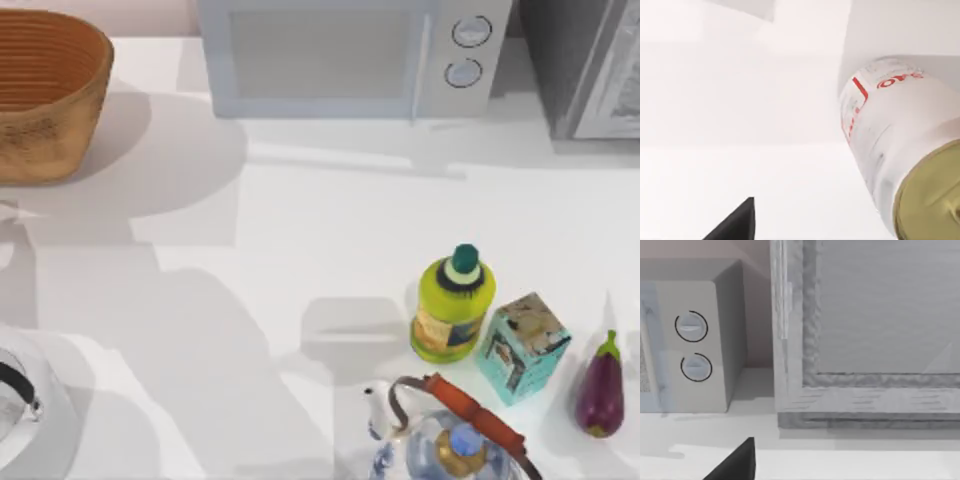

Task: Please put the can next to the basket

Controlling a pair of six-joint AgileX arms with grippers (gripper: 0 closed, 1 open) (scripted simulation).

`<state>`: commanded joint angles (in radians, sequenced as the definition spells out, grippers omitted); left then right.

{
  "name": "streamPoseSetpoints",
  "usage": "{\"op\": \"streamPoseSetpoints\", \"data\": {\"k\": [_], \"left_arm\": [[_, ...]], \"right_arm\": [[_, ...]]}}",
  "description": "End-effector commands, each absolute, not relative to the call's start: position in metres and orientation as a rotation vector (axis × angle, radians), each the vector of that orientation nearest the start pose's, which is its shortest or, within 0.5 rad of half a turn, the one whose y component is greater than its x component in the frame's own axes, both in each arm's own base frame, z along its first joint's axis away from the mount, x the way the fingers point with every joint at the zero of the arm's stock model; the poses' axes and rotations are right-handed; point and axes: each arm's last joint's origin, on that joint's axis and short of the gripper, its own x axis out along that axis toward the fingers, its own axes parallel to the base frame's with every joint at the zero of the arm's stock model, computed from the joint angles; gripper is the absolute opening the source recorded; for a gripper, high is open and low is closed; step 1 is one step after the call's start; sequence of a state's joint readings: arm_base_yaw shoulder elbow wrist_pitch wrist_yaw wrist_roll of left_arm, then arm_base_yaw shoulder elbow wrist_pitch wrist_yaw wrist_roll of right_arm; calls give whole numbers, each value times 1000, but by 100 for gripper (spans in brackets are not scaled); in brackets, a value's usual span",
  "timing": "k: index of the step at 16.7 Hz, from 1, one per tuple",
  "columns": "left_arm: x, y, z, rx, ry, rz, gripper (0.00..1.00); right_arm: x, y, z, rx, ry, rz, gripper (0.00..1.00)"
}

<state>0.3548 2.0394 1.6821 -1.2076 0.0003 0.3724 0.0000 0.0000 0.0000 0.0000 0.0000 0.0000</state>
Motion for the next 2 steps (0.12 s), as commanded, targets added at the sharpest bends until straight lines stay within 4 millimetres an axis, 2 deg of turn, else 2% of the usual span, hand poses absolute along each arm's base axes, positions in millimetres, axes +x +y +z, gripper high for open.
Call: {"op": "streamPoseSetpoints", "data": {"k": [2], "left_arm": [[371, 133, 209, 14, 1569, -15, 100]], "right_arm": [[106, -1, 160, 0, 0, 0, 100]]}}
